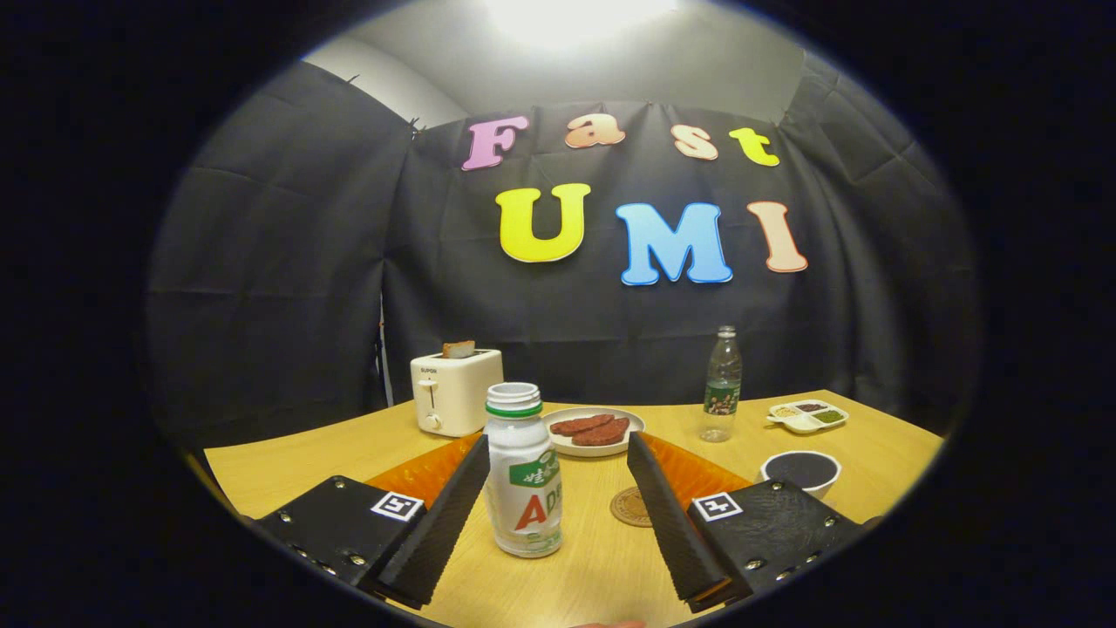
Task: Take the bottle from table, then pour the juice into the cup, finally place the bottle on the coaster
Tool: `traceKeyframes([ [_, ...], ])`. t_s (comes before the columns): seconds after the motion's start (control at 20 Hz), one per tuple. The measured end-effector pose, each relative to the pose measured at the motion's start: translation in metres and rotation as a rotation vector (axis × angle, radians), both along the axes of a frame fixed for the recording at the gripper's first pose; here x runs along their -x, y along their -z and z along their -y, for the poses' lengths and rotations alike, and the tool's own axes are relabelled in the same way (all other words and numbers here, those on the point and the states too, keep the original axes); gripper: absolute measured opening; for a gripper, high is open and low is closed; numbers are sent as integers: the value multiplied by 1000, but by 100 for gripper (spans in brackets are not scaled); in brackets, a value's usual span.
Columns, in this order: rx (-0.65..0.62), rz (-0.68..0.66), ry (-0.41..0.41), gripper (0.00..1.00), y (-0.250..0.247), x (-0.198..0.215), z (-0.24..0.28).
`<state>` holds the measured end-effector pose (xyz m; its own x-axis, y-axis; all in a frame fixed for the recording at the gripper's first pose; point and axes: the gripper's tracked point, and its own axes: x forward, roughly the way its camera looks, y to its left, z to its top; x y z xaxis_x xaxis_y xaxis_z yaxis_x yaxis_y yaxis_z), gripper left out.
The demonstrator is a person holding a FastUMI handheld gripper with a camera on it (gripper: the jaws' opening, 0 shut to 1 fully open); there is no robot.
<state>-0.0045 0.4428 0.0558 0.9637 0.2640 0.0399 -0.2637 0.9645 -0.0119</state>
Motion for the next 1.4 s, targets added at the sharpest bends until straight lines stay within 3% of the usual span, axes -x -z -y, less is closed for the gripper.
traceKeyframes([
  [0.65, 22, -83, 70, 96, 53, -50, -37],
  [0.75, 32, -89, 94, 94, 57, -53, -33],
  [0.85, 31, -87, 92, 78, 57, -52, -34],
  [1.0, 37, -83, 98, 73, 56, -53, -33],
  [1.2, 6, -97, 94, 73, 57, -51, -31],
  [1.4, -107, -79, 37, 73, 41, -46, -33],
])
